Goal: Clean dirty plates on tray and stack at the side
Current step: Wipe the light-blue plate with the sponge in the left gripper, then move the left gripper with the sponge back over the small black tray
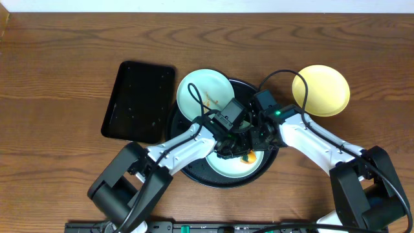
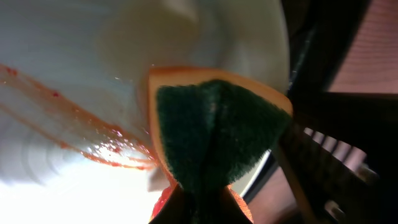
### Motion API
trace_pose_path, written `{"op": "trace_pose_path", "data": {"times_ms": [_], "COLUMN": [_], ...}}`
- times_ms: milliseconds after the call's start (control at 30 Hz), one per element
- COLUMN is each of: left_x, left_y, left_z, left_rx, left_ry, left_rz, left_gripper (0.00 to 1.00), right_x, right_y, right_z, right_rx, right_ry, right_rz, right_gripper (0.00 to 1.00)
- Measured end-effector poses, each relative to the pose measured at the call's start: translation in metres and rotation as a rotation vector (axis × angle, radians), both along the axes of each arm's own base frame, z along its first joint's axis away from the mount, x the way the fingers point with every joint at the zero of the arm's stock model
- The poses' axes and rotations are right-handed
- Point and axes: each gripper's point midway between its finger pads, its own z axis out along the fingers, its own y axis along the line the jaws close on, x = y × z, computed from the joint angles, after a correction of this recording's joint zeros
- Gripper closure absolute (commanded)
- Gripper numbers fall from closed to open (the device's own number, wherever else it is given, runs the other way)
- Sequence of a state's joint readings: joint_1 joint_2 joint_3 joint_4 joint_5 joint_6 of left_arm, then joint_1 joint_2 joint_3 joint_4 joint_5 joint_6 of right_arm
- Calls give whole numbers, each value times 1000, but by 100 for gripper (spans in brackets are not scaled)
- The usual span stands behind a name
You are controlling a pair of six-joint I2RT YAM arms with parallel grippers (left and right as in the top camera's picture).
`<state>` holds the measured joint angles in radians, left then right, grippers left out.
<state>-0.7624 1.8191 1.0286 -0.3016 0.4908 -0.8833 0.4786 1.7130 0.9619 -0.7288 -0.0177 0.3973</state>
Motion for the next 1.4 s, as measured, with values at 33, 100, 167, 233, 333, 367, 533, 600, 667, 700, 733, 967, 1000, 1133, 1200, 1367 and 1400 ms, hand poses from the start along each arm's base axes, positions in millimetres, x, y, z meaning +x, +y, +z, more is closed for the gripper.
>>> {"op": "trace_pose_path", "data": {"times_ms": [33, 100, 167, 233, 333, 367, 533, 600, 667, 700, 733, 967, 1000, 1133, 1200, 1367, 1400], "left_x": [0, 1, 1, 2, 3, 5, 22, 32, 42, 46, 49, 53, 53, 49, 48, 50, 52], "left_y": [0, 0, 1, 3, 10, 13, 32, 41, 50, 53, 56, 72, 76, 98, 103, 107, 108], "left_z": [-2, -4, -7, -10, -16, -17, -19, -19, -20, -20, -20, -20, -20, -17, -15, 11, 22], "left_rx": [2, 8, 13, 23, 52, 57, 74, 79, 86, 87, 90, 120, 130, 192, 208, 193, 188], "left_ry": [2, 4, 6, 8, 21, 25, 23, 14, 3, -2, -7, -18, -15, -6, -22, -138, -181], "left_rz": [1, 5, 6, 11, 27, 34, 83, 109, 135, 140, 146, 125, 124, 123, 104, 10, 1], "left_gripper": [92, 92, 92, 92, 92, 92, 92, 92, 92, 93, 93, 93, 93, 92, 93, 93, 93], "right_x": [0, 0, 0, 0, -1, -1, -1, -1, -1, -1, -1, -2, -2, -2, -2, -2, -2], "right_y": [0, 0, 0, -1, -2, -2, -2, -2, -2, -2, -2, -3, -3, -3, -2, -3, -3], "right_z": [0, 0, 0, 0, 0, 0, 0, 0, 0, 0, 0, 0, 0, 1, 1, 1, 1], "right_rx": [0, 0, -2, -6, -8, -8, -9, -9, -10, -10, -10, -10, -10, -11, -11, -12, -14], "right_ry": [0, 0, -1, 0, 2, 3, 3, 4, 5, 5, 5, 7, 7, 9, 9, 10, 12], "right_rz": [0, 0, 0, -2, -2, -2, -2, -2, -2, -2, -2, -2, -2, -2, -2, -2, -2], "right_gripper": [99, 99, 99, 99, 99, 99, 99, 99, 99, 99, 99, 99, 99, 99, 99, 99, 99]}}
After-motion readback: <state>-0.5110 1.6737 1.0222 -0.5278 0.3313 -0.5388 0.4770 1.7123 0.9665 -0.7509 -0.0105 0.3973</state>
